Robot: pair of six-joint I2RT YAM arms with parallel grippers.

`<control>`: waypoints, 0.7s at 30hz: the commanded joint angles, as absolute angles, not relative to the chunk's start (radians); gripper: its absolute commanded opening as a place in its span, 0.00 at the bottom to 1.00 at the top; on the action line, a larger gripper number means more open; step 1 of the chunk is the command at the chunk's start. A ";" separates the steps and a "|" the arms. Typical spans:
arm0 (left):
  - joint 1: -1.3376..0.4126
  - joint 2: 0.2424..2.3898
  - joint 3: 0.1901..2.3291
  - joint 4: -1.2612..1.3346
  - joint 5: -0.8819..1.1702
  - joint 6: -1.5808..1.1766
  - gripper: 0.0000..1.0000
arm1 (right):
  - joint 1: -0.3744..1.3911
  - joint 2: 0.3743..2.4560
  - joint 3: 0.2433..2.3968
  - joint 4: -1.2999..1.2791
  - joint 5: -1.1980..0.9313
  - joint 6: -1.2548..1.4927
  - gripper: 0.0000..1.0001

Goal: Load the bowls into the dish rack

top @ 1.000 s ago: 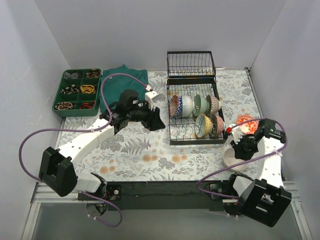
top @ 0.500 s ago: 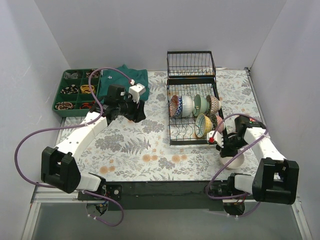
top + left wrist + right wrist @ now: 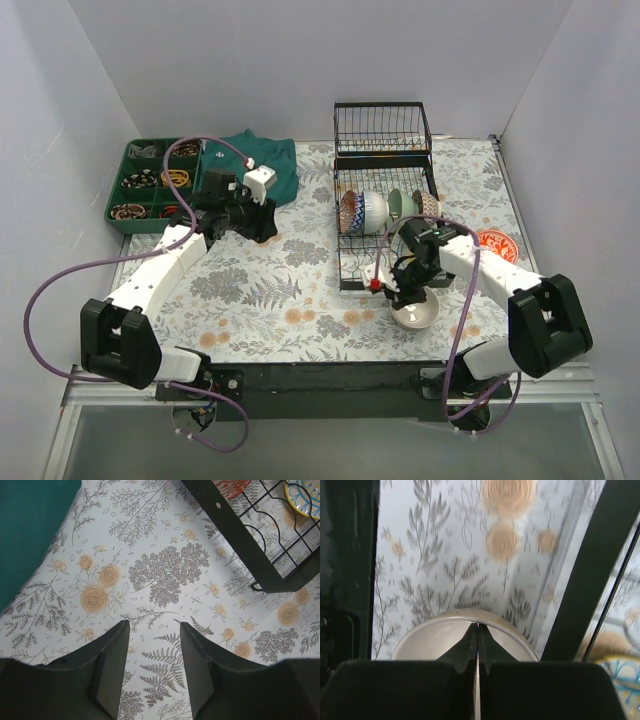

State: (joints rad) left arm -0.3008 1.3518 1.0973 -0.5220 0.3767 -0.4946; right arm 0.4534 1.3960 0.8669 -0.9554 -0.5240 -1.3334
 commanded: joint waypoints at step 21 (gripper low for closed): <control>-0.245 1.100 1.101 -0.651 0.843 -0.240 0.54 | 0.911 1.402 1.210 -1.049 -0.325 -1.013 0.22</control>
